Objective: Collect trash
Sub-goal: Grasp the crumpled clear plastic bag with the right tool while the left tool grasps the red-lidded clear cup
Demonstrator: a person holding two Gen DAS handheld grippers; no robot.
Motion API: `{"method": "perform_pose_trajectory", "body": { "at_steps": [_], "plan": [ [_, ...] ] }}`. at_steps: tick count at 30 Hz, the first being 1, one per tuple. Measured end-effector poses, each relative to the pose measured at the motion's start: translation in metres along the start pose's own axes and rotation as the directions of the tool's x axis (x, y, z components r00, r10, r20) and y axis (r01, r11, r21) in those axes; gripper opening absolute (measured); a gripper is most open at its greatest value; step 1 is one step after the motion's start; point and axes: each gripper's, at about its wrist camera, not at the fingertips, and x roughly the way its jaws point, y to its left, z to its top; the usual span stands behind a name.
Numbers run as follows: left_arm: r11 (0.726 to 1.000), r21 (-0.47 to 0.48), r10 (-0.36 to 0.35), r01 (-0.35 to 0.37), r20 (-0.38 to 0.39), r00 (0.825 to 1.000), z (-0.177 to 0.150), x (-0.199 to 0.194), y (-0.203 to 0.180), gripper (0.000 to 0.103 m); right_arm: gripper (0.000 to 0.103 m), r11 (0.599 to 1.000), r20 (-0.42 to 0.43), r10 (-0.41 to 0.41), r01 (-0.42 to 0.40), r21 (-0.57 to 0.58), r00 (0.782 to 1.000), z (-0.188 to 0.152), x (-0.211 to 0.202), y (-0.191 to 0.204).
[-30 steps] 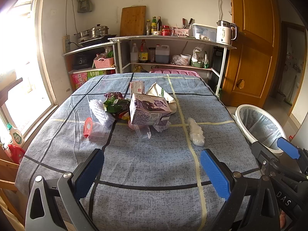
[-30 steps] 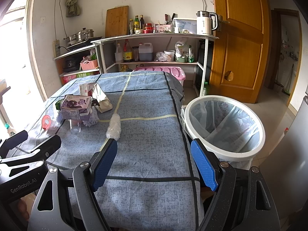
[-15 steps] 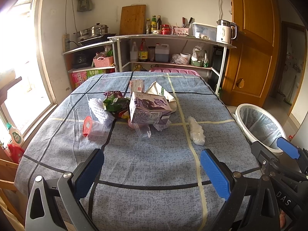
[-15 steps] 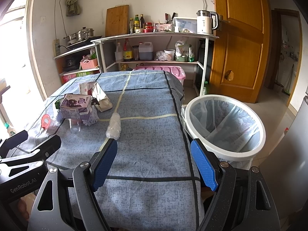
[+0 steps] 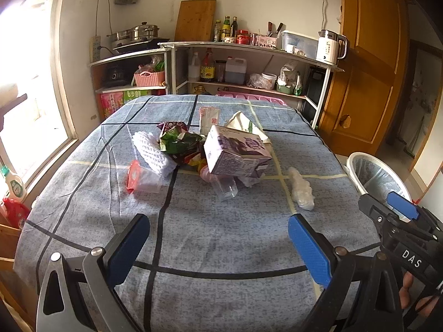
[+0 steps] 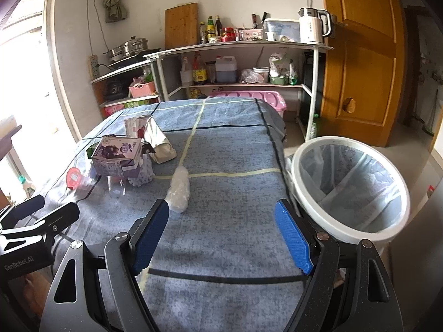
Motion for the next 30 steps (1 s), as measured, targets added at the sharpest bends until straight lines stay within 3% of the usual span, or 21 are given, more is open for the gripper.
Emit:
{"method": "perform_pose_trajectory", "body": {
  "at_steps": [3,13,18,22,24,27,30],
  "plan": [
    [0.999,-0.012,0.04,-0.04,-0.005,0.999,0.004,0.011,0.022,0.101,0.079,0.999,-0.01,0.045,-0.045,-0.024,0.999,0.006,0.017,0.009],
    [0.992,-0.115,0.05,-0.055,-0.047,0.998,0.019,0.05,0.09,0.099,0.078,0.994,-0.076,0.085,-0.09,-0.066,0.993,0.022,0.068,0.03],
    [0.987,-0.158,-0.027,0.013,-0.085,0.996,0.028,0.074,0.105,0.099,0.068,0.994,-0.127,0.07,-0.08,-0.074,0.989,0.022,0.09,0.035],
    [0.99,-0.133,0.04,-0.055,-0.113,0.993,0.031,0.094,0.108,0.097,0.056,0.994,-0.174,0.054,-0.069,-0.082,0.983,0.021,0.104,0.039],
    [0.987,-0.155,0.019,-0.037,-0.117,0.993,0.031,0.1,0.112,0.097,0.05,0.994,-0.184,0.055,-0.07,-0.081,0.981,0.019,0.108,0.039],
    [0.986,-0.145,0.059,-0.078,-0.134,0.989,0.032,0.111,0.115,0.096,0.049,0.995,-0.208,0.066,-0.08,-0.062,0.976,0.018,0.111,0.036],
    [0.989,-0.139,0.034,-0.055,-0.146,0.989,0.032,0.118,0.112,0.096,0.048,0.995,-0.208,0.065,-0.079,-0.062,0.976,0.018,0.111,0.036]
  ]
}}
